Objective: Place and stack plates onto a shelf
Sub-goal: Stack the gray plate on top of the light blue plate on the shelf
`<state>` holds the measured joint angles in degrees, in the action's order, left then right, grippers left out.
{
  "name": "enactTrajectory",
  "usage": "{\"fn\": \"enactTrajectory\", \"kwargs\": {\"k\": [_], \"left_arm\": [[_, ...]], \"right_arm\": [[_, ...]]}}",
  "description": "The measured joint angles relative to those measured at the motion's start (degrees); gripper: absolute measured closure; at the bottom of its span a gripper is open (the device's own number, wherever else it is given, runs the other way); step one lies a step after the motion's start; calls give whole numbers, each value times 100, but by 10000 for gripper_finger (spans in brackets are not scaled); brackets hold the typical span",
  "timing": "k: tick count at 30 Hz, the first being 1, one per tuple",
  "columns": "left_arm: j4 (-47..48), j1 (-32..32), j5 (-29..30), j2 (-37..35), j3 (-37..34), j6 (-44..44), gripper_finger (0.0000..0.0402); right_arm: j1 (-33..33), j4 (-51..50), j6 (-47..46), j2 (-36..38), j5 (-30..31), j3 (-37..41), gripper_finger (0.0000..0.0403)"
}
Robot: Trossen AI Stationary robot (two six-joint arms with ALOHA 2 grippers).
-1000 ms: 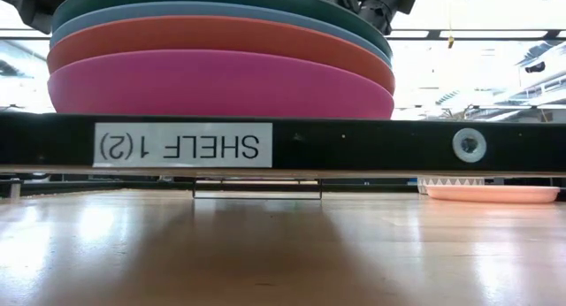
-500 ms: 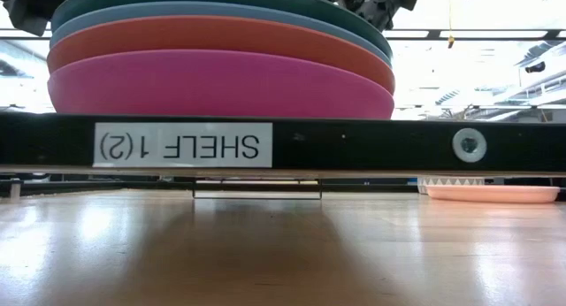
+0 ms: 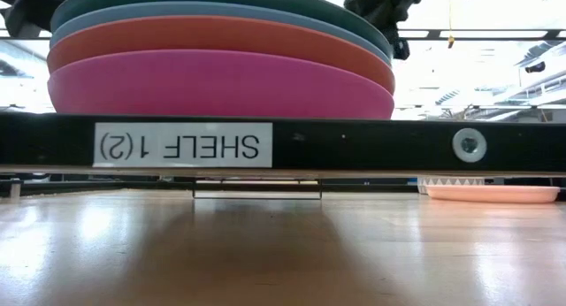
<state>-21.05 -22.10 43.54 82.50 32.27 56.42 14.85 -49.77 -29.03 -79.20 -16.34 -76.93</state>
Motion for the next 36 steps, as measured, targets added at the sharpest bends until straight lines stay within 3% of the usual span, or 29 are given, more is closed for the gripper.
{"fn": "enactTrajectory", "kwargs": {"k": [5,12,23,28,36], "left_arm": [[420,143,367,0,0,-484,337],[401,137,210,0,0,-590,331],[439,23,161,-65,0,-884,234],[498,-93,51,-418,4,-782,215],[1958,510,-1137,-837,4,-1581,214]], "right_arm": [[-424,-239,75,361,1119,0,293],[-972,-266,76,589,1754,0,293],[-1227,-311,14,481,1954,-2,293],[-1302,-341,14,457,1974,-2,293],[-1497,-349,10,457,2150,-2,293]]}}
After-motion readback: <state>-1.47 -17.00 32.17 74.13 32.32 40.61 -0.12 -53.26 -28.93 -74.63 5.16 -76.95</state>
